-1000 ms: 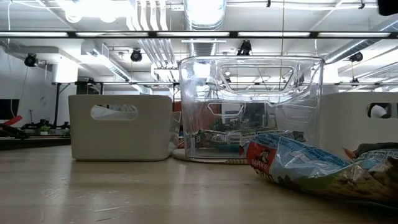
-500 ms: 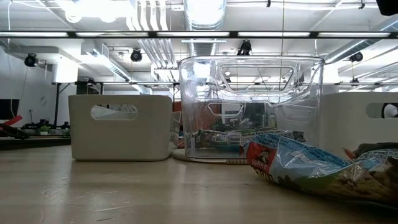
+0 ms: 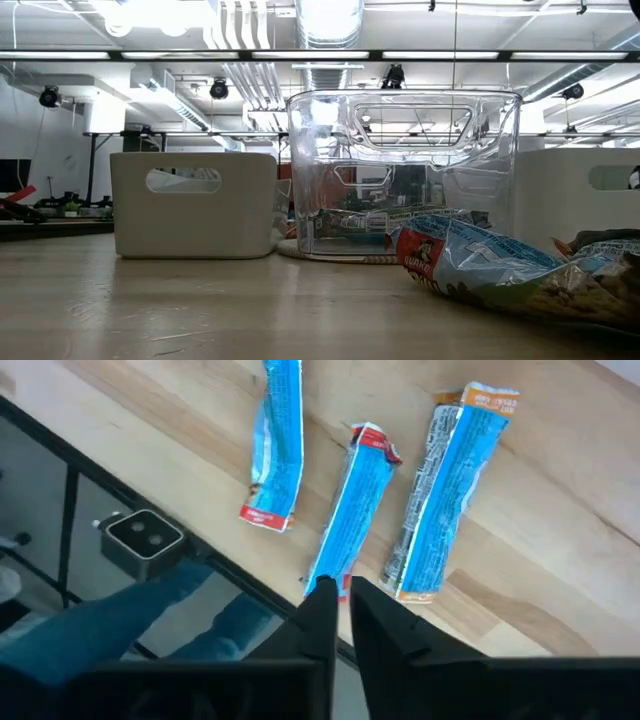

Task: Pick and place Granola Bars by type
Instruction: Put the right yellow granola bar into the white bin

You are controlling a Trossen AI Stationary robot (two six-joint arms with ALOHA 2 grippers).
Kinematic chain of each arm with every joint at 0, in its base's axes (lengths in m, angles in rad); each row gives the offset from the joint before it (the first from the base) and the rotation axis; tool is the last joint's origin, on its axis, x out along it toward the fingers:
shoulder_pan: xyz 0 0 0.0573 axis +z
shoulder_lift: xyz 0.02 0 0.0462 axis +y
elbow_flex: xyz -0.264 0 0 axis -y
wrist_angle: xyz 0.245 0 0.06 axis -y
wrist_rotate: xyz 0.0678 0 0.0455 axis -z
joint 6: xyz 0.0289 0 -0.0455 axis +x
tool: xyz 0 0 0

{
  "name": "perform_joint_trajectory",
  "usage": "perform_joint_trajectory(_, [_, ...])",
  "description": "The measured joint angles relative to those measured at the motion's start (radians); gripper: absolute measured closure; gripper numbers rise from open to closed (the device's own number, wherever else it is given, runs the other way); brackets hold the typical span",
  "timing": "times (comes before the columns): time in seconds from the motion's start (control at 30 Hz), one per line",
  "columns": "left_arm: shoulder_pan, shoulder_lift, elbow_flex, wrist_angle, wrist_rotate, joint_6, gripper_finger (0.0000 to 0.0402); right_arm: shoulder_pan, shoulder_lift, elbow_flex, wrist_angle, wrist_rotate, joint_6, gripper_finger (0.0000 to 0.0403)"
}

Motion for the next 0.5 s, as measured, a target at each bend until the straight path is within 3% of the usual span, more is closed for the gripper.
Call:
perform_joint_trajectory(0.13, [0.0, 0.0, 0.0, 0.0, 0.0, 0.001, 0.0402, 0.0, 0.0, 0.0, -0.002, 0.004, 0.014, 0.033])
perform_joint_trajectory(0.37, [0.0, 0.0, 0.0, 0.001, 0.0, 0.002, 0.0402, 0.0, 0.027, -0.013, -0.032, 0.031, 0.202, 0.023])
perform_joint_trajectory(0.5, [0.0, 0.0, 0.0, 0.002, 0.0, 0.002, 0.0402, 0.0, 0.053, -0.013, -0.018, 0.002, 0.174, 0.0184])
